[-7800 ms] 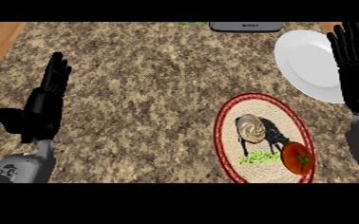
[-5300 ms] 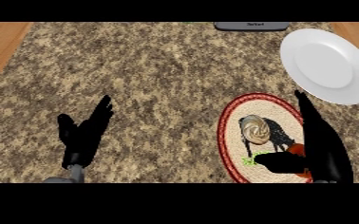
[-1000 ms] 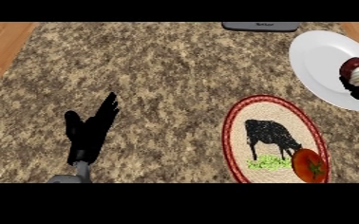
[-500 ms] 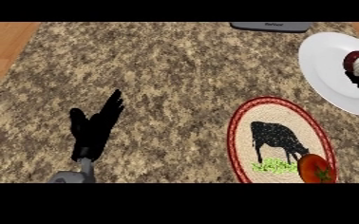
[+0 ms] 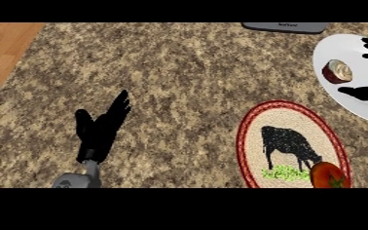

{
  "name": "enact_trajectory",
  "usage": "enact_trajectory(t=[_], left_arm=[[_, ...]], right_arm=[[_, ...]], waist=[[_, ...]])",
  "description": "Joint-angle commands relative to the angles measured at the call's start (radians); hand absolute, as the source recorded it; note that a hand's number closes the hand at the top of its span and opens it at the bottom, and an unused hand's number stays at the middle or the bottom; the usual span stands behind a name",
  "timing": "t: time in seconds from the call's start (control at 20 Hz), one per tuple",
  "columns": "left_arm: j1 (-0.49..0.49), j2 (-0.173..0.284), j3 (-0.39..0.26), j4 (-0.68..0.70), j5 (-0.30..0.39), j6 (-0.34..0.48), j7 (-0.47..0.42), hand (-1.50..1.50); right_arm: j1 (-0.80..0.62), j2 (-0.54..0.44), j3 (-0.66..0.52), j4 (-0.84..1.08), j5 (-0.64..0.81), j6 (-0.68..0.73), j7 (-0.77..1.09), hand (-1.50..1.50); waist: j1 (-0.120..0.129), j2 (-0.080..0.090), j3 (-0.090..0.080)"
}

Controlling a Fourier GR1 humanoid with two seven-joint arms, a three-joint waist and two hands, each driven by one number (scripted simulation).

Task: Pick the cupcake from the placemat and place it in the plate

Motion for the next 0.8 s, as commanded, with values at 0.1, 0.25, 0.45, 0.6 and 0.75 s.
enact_trajectory(t=[0.1, 0.25, 0.45, 0.6, 0.75], left_arm=[[0.000, -0.003, 0.005, 0.019, -0.004, 0.014, 0.026, 0.00], [0.016, 0.002, 0.001, 0.021, -0.016, 0.012, 0.002, 0.00], [0.010, -0.011, 0.000, -0.010, -0.006, 0.021, 0.029, 0.00], [0.034, 0.007, 0.022, 0.006, 0.012, 0.001, 0.005, 0.00], [0.043, -0.007, 0.004, -0.001, -0.019, 0.033, 0.013, 0.00]], right_arm=[[-0.056, 0.017, -0.096, 0.038, -0.100, 0.131, -0.082, -1.50], [-0.031, 0.001, -0.160, 0.066, -0.159, 0.168, -0.122, -1.50], [-0.026, -0.057, -0.195, 0.104, -0.189, 0.253, -0.096, -1.50], [-0.032, -0.123, -0.203, 0.119, -0.200, 0.398, -0.062, -1.50], [0.015, -0.151, -0.197, 0.132, -0.197, 0.536, -0.081, -1.50]], waist=[[-0.014, 0.000, -0.001], [-0.024, 0.003, 0.000], [-0.030, -0.003, -0.001], [-0.030, -0.001, -0.001], [-0.045, -0.007, -0.001]])
